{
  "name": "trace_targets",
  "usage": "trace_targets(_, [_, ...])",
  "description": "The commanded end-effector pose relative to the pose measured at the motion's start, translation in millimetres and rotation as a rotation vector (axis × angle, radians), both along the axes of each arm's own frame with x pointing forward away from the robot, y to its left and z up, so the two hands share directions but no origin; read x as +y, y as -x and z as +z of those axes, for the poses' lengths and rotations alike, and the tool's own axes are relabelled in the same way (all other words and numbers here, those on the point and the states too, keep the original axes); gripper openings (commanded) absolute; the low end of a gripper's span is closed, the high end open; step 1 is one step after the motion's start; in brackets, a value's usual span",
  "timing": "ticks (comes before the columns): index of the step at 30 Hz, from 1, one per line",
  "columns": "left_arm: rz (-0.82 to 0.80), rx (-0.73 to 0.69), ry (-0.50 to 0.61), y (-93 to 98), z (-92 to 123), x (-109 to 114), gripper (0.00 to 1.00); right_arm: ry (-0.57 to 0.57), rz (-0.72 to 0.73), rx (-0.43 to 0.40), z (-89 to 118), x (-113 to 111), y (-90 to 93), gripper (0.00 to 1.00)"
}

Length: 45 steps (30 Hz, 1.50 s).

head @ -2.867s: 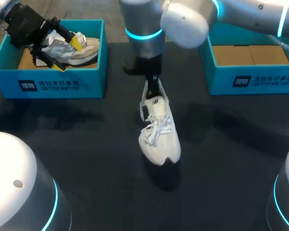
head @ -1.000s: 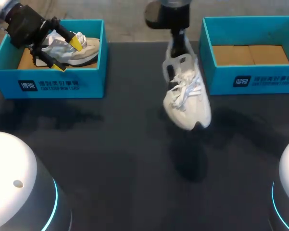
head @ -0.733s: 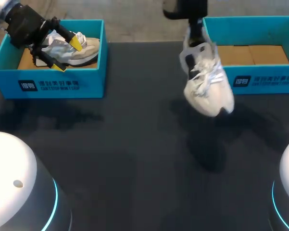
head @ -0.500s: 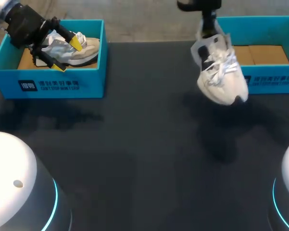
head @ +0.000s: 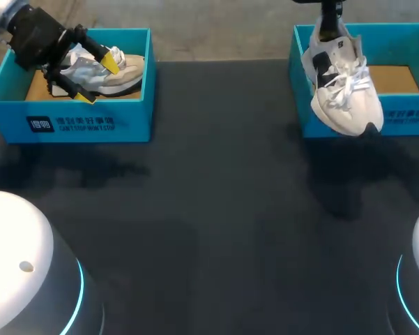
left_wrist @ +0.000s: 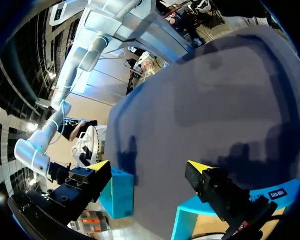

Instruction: Take the shoe out of the shoebox, open the shoe tongue, remove and reinsert the insole, then place the shoe into the shoebox

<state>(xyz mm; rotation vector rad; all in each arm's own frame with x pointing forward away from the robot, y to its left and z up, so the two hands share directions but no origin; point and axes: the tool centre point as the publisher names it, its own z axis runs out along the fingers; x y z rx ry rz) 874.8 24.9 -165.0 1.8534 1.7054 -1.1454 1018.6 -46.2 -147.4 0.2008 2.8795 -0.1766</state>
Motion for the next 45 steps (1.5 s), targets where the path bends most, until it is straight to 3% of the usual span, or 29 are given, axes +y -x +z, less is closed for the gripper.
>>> trace_targets(1, [-0.001,-0.001,-0.001,-0.4,-0.1,-0.2,1.00,0.002,0.000,0.003,1.5,0.7,-1.0,0.00])
trace_targets(15, [-0.001,-0.001,-0.001,-0.4,-0.1,-0.2,1.00,0.002,0.000,0.003,1.5,0.7,-1.0,0.00])
trace_targets(19, [-0.001,-0.001,-0.001,-0.4,-0.1,-0.2,1.00,0.001,-0.057,0.021,-4.1,-28.0,-14.1,0.00])
trace_targets(29, [-0.001,-0.001,-0.001,-0.4,-0.1,-0.2,1.00,0.009,-0.080,0.000,-4.5,-94.3,-26.9,0.00])
trace_targets(38, [-0.001,-0.001,-0.001,-0.4,-0.1,-0.2,1.00,0.040,-0.067,-0.005,-2.2,-154.9,-26.5,0.00])
trace_targets(45, [-0.001,-0.001,-0.001,-0.4,-0.1,-0.2,1.00,0.067,-0.089,0.036,-13.3,-193.5,-23.3,0.00])
